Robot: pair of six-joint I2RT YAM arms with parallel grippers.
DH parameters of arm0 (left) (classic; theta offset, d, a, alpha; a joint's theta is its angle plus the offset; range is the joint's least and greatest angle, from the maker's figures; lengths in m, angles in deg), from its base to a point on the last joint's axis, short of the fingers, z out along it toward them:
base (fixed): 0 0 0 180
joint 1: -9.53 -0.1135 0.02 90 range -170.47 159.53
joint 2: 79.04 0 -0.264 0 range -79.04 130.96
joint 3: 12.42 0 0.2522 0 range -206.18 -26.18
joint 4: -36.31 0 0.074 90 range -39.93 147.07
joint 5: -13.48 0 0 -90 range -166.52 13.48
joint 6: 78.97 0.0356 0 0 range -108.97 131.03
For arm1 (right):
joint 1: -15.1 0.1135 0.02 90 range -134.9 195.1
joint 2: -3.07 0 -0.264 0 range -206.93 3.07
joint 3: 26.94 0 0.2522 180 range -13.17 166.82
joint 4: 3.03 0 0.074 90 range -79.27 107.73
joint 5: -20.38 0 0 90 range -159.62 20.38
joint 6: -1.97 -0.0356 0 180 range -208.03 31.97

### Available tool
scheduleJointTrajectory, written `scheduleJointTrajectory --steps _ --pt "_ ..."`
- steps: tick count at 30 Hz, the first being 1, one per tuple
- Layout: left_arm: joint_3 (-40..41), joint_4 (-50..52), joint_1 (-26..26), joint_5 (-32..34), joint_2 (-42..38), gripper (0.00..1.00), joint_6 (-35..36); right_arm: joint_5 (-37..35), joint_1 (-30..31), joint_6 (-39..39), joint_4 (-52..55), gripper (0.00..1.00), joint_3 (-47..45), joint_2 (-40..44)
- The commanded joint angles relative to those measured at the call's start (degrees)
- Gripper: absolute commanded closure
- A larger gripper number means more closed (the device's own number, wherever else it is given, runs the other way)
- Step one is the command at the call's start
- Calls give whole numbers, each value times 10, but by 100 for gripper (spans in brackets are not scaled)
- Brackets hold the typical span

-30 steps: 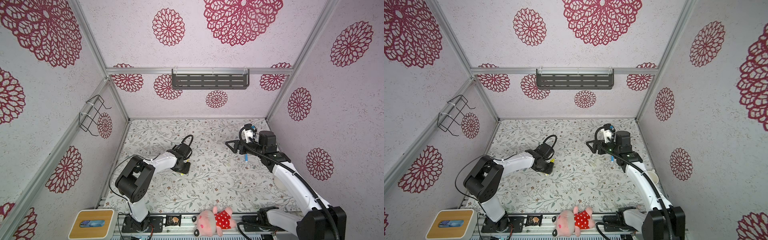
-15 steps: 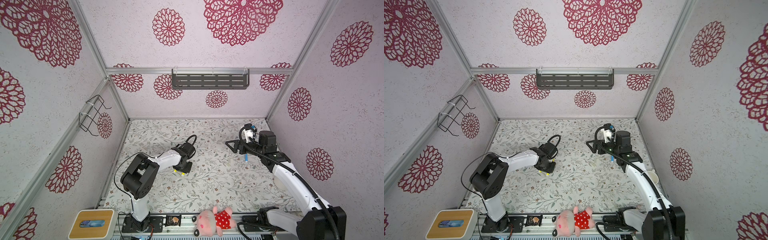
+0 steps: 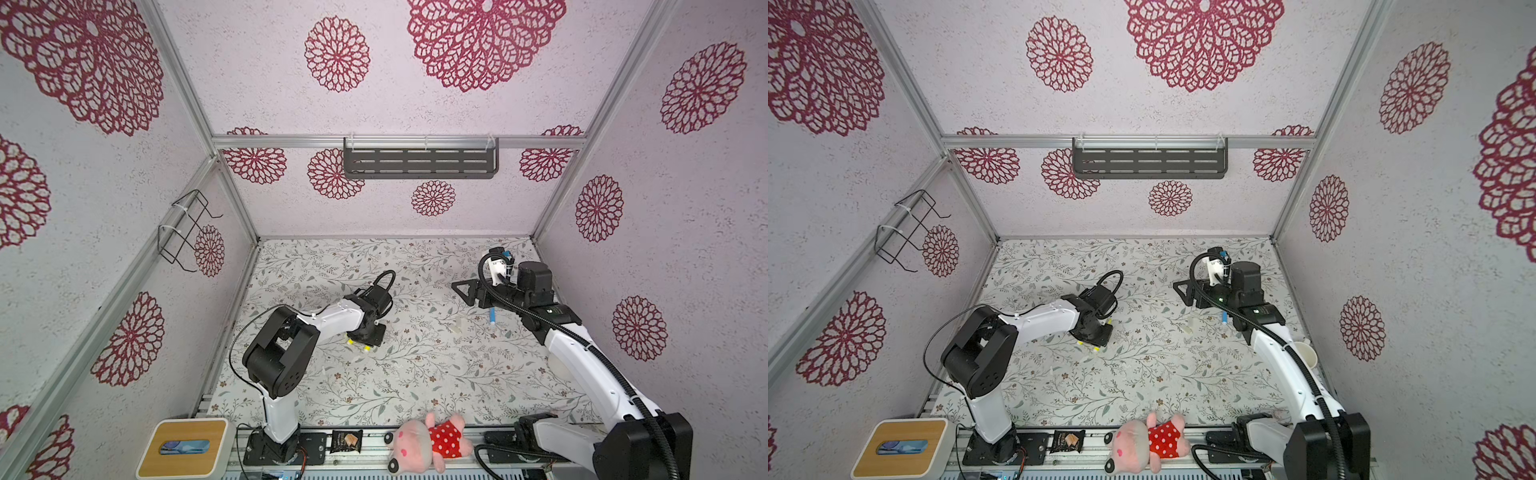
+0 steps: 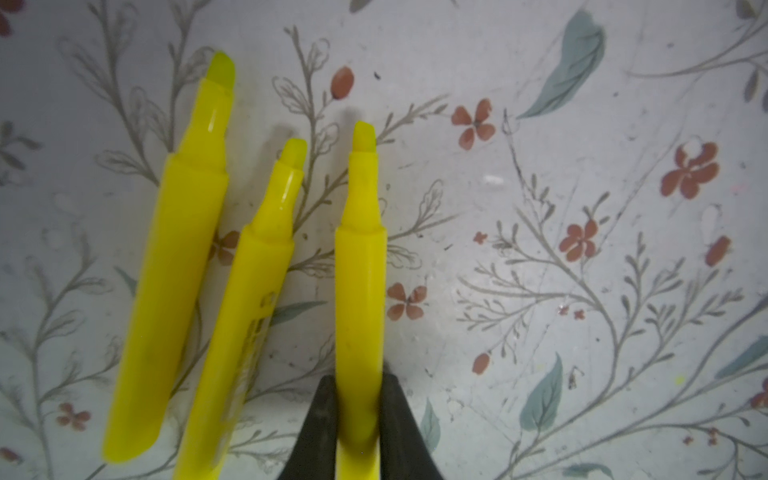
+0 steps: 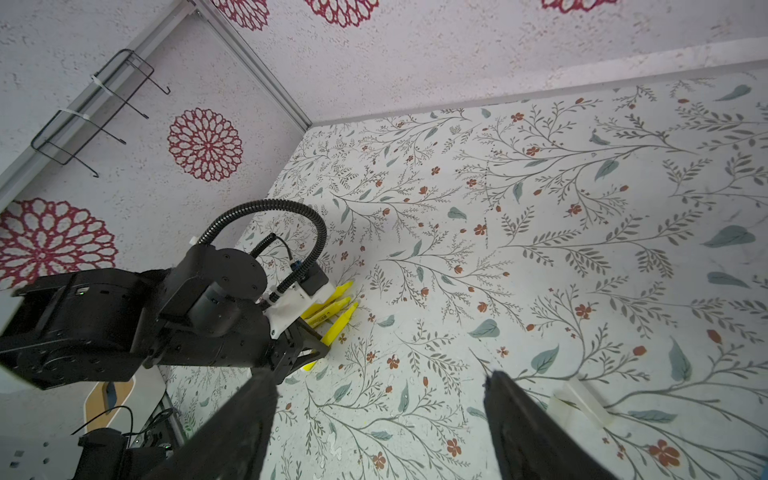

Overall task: Insert pens into pen caps
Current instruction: Pick up a pen from the center of the table.

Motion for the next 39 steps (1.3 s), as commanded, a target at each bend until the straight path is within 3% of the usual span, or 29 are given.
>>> scheduleJointTrajectory --steps 1,12,22,29,39 --pt "20 -22 11 -33 -20 100 -2 -19 3 5 6 18 18 22" --pt "102 -176 10 -107 -176 100 -44 -55 7 7 28 15 15 26" --pt "199 -330 10 -164 -310 100 -74 92 27 -10 -50 15 -14 5" --pt "215 -399 10 -220 -335 100 -92 128 111 -13 -93 20 -14 -33" --pt "228 -454 10 -251 -359 100 -112 141 156 -37 -147 32 -2 -71"
